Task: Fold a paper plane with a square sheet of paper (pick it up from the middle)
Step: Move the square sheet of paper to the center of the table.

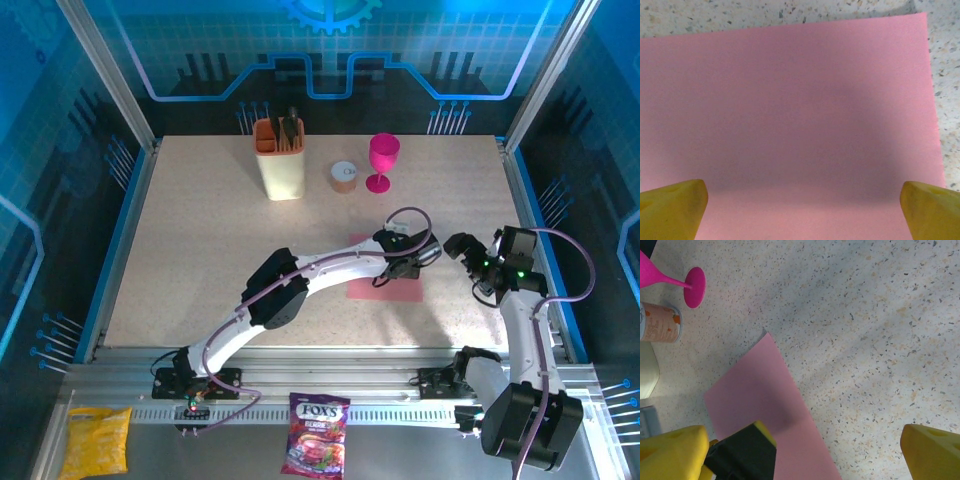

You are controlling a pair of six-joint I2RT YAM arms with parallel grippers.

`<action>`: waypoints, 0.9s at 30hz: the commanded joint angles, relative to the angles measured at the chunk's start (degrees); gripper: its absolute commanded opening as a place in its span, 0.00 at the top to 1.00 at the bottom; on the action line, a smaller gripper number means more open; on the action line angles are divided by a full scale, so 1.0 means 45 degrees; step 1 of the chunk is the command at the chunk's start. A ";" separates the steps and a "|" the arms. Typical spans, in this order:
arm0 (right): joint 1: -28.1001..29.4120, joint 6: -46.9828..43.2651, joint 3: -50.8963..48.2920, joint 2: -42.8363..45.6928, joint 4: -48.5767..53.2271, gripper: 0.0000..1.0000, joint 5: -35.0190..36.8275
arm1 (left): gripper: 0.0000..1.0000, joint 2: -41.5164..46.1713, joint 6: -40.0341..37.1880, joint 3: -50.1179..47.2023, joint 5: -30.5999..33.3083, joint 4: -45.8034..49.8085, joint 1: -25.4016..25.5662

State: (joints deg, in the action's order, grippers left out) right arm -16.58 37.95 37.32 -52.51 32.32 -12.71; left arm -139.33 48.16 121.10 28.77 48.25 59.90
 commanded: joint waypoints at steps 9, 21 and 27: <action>-0.0142 -0.0255 -0.0118 0.0240 -0.0011 0.01 -0.0937 | 0.00 -0.0510 0.0302 -0.0353 0.0364 0.0496 -0.0174; 0.0530 -0.0272 0.0009 0.0798 0.0099 0.01 -0.1809 | 0.00 0.1733 0.0080 -0.5302 0.0450 -0.1599 -0.0556; 0.2411 0.0200 -0.0034 0.1168 0.0180 0.01 -0.0984 | 0.00 0.3716 -0.0467 -0.8572 0.0986 -0.2656 -0.0807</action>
State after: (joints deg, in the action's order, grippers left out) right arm -9.21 37.56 37.32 -48.49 32.47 -18.46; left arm -124.53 48.95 88.68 31.51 33.56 57.34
